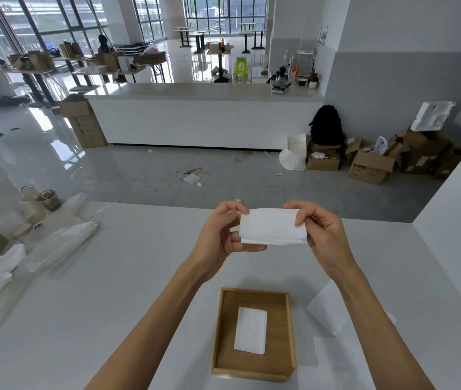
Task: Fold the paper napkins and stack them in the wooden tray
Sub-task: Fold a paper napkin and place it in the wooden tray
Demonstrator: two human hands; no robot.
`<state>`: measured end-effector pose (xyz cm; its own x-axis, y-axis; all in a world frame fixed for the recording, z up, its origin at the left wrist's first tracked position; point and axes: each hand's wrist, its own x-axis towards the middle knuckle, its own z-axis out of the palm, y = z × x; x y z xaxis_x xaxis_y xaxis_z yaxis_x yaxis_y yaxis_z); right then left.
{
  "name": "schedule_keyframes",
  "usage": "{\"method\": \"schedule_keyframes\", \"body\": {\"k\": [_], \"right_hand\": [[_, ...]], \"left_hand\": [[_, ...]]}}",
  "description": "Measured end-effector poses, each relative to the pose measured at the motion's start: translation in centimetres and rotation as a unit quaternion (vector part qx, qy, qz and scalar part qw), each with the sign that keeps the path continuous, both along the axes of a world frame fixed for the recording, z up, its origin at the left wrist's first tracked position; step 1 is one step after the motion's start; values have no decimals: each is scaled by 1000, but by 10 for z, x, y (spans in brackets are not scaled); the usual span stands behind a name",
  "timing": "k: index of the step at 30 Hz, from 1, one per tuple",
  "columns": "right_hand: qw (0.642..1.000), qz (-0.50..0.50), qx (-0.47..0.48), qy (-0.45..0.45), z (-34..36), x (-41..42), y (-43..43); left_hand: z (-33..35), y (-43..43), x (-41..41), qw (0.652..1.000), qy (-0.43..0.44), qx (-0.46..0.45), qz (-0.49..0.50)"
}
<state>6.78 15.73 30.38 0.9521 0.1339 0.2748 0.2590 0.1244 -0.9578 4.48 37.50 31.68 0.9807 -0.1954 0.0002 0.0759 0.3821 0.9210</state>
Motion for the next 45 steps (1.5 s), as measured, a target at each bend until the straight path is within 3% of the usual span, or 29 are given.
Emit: {"method": "schedule_keyframes", "body": {"k": [6,10,12,16,18,20,21,22,23,25,26,28,36,40,45], "right_hand": [[998,8,17,55,4,3,5],[982,-118,-97,110,-3,-8,19],[973,-134,-121,146,-10,-18,26],[954,74,-5,290,-12,-40,45],[944,61,89,311,-16,-43,52],[945,10,100,310,-20,-44,55],[948,-1,89,304,-23,-44,55],[953,-5,72,296,-26,-43,54],[957,-6,49,285,-28,-43,53],[965,5,-2,264,-30,-42,51],[966,14,-23,257,-31,-42,50],[967,31,-53,248,-33,-41,49],[969,-13,-100,226,-100,-52,46],[963,-54,-133,229,-176,-70,46],[927,-57,-239,284,-262,-73,43]], "left_hand": [[-7,4,-3,983,-58,157,78],[-16,3,-14,956,-112,219,160],[-24,2,-23,904,-193,317,213],[-49,1,-50,746,-399,514,145],[-63,0,-61,679,-466,555,121],[-73,0,-77,657,-494,560,106],[-79,1,-85,668,-492,547,110],[-82,1,-92,702,-467,523,126],[-82,0,-99,760,-403,485,156],[-71,-1,-103,882,-175,401,177],[-68,0,-98,921,-70,352,153],[-68,6,-80,961,41,254,103],[-120,-4,-49,962,118,218,114],[-185,-14,-51,952,149,261,66],[-264,-15,-47,926,151,345,-20]]}}
